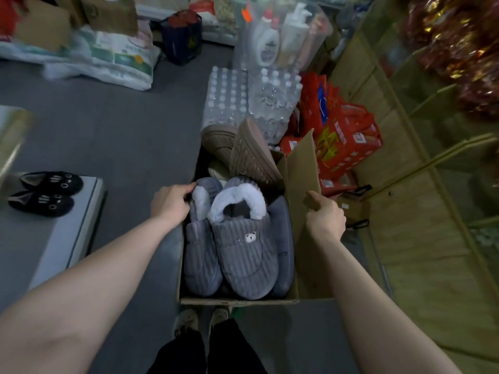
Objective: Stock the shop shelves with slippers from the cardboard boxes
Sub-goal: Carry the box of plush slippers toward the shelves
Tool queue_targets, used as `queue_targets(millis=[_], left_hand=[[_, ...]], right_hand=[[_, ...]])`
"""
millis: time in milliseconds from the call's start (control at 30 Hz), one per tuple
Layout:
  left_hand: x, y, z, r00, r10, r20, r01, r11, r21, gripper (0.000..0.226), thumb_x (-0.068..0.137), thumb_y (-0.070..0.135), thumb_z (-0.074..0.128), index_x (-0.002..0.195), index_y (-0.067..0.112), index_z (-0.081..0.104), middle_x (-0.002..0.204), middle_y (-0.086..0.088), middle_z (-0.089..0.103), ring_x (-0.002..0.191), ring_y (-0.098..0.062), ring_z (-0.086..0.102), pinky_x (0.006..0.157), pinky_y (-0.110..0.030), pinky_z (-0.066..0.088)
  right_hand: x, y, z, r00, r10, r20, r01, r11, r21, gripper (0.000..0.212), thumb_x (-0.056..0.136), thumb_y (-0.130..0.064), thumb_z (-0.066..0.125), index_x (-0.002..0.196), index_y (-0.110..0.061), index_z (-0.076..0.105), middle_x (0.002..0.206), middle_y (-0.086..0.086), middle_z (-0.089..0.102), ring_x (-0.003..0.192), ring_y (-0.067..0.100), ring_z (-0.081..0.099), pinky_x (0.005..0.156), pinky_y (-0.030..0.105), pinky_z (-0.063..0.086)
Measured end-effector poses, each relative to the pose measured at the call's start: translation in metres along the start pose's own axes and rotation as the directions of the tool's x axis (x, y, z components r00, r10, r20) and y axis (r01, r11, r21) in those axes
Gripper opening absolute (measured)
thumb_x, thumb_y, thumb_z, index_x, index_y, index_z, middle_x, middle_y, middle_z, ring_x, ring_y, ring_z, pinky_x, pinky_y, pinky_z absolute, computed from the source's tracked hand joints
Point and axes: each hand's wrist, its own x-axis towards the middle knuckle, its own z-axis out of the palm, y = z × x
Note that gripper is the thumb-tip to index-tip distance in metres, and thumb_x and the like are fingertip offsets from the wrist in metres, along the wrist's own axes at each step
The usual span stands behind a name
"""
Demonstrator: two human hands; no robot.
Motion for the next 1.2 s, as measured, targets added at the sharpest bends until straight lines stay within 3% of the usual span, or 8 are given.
queue_targets(millis=[267,533,800,933,1067,1200], left_hand=[[0.076,0.006,0.061,0.996,-0.072,0.053,0.071,0.997,0.024,0.05,0.088,0.019,0.055,0.132,0.043,0.055,0.129,-0.006,0.064,0.111,-0.035,0.062,0.089,-0.036,0.052],[0.085,-0.02,0.099,0.971,-0.216,0.1,0.213,0.976,0.045,0.046,0.094,0.017,0.049,0.132,0.042,0.056,0.121,-0.011,0.067,0.102,-0.037,0.063,0.081,-0.035,0.052],[0.092,-0.009,0.096,0.988,-0.145,0.047,0.146,0.989,-0.008,0.049,0.094,0.015,0.049,0.136,0.04,0.053,0.131,-0.009,0.062,0.112,-0.036,0.06,0.089,-0.034,0.049],[0.108,-0.005,0.098,0.975,-0.151,0.162,0.16,0.986,-0.047,0.051,0.092,0.019,0.049,0.136,0.046,0.05,0.137,-0.004,0.058,0.119,-0.031,0.057,0.098,-0.032,0.046],[0.107,-0.006,0.088,0.956,-0.116,0.268,0.143,0.986,-0.086,0.056,0.089,0.024,0.05,0.139,0.047,0.044,0.135,-0.004,0.059,0.118,-0.033,0.058,0.096,-0.035,0.049],[0.09,0.002,0.071,0.969,-0.098,0.227,0.131,0.982,-0.137,0.051,0.089,0.016,0.052,0.138,0.031,0.049,0.123,-0.012,0.065,0.111,-0.036,0.06,0.091,-0.039,0.05]], right_hand=[[0.084,0.001,0.055,0.997,0.021,0.081,-0.015,0.997,-0.077,0.054,0.09,-0.009,0.055,0.132,-0.043,0.058,0.121,0.004,0.069,0.108,0.032,0.063,0.094,0.04,0.052],[0.094,0.016,0.077,0.992,-0.003,0.124,0.011,0.998,-0.063,0.052,0.092,-0.009,0.055,0.133,-0.04,0.058,0.121,0.004,0.069,0.108,0.031,0.063,0.094,0.04,0.052],[0.092,0.008,0.075,0.999,-0.009,0.037,0.012,0.996,-0.086,0.055,0.09,-0.01,0.052,0.133,-0.044,0.056,0.113,0.006,0.072,0.099,0.033,0.064,0.089,0.045,0.055],[0.095,0.003,0.082,0.996,0.004,0.084,0.005,0.995,-0.104,0.055,0.092,-0.009,0.049,0.136,-0.041,0.055,0.119,0.01,0.068,0.104,0.035,0.063,0.091,0.045,0.053],[0.088,0.001,0.078,0.989,0.001,0.146,0.015,0.994,-0.108,0.06,0.089,-0.004,0.049,0.141,-0.035,0.051,0.121,0.014,0.066,0.106,0.035,0.062,0.091,0.045,0.054],[0.079,-0.007,0.063,0.976,-0.077,0.204,0.095,0.992,-0.081,0.061,0.088,-0.002,0.049,0.144,-0.026,0.049,0.127,0.016,0.063,0.112,0.036,0.06,0.096,0.046,0.052]])
